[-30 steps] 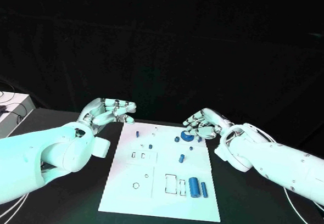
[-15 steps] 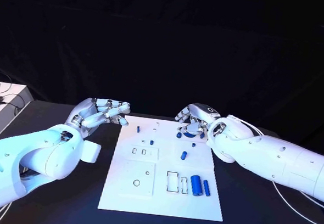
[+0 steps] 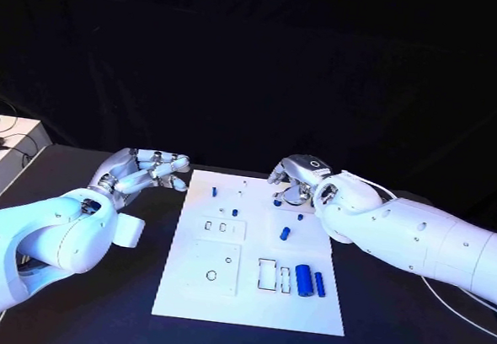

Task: Assemble the parts on the task board

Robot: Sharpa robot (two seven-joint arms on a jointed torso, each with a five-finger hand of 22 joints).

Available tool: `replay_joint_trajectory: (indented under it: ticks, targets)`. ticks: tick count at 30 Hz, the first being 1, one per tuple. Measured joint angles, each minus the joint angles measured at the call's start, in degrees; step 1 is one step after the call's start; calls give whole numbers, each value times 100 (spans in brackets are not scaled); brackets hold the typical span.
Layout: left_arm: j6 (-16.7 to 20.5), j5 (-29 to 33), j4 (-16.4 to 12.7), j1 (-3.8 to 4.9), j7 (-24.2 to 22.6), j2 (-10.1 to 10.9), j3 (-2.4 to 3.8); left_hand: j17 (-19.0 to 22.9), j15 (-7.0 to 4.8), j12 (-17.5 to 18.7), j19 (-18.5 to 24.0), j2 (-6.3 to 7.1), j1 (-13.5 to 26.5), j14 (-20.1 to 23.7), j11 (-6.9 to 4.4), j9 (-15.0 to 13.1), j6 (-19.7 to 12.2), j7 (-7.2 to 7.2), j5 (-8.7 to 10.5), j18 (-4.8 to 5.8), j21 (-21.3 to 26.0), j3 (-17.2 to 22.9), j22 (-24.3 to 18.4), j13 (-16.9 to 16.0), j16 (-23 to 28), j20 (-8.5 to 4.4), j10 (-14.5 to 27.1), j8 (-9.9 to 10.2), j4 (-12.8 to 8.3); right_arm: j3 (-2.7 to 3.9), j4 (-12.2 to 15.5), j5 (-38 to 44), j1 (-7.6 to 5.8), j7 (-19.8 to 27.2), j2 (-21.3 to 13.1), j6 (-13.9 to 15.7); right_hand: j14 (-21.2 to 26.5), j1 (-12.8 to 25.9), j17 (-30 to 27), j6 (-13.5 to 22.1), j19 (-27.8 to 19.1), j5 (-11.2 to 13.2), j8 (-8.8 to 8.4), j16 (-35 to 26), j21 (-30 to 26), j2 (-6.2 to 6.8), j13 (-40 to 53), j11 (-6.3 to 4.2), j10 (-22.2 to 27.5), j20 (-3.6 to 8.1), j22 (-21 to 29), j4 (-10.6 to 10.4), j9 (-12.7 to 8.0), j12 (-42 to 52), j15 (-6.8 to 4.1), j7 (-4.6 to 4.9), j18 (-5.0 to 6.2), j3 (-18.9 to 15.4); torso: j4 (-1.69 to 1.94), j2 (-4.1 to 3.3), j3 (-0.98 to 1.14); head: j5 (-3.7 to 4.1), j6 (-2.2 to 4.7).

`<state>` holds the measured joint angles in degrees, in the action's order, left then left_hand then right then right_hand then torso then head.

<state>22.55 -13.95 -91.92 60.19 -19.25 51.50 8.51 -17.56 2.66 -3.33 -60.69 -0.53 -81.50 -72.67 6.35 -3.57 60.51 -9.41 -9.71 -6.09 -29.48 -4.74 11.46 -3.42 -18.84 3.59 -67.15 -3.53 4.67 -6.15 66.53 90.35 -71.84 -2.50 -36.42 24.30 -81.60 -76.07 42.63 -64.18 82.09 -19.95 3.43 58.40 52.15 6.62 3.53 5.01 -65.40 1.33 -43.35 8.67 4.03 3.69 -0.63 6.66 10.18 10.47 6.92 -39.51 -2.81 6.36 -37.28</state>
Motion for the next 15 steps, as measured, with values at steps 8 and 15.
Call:
replay_joint_trajectory:
  ticks: [8,15]
  targets:
    - [57,-39,0,-1,45,2,1,6,0,0,0,0,0,0,0,0,0,0,0,0,1,0,0,0,0,0,0,0,0,0,-3,245,2,-167,-34,-201,0,166,-185,-76,42,-81,0,199,-35,70,0,11,-22,1,-259,56,0,0,-1,6,0,336,40,-60,-28,49,-2]
    - [90,-50,-62,-1,54,21,9,14,0,0,0,0,0,0,0,1,0,0,0,0,1,0,-13,0,0,0,0,0,0,0,-81,369,10,-250,-12,-335,2,196,-304,-76,62,-81,0,293,-125,100,0,11,-21,-20,-455,71,0,0,1,6,0,396,79,-107,-44,84,4]
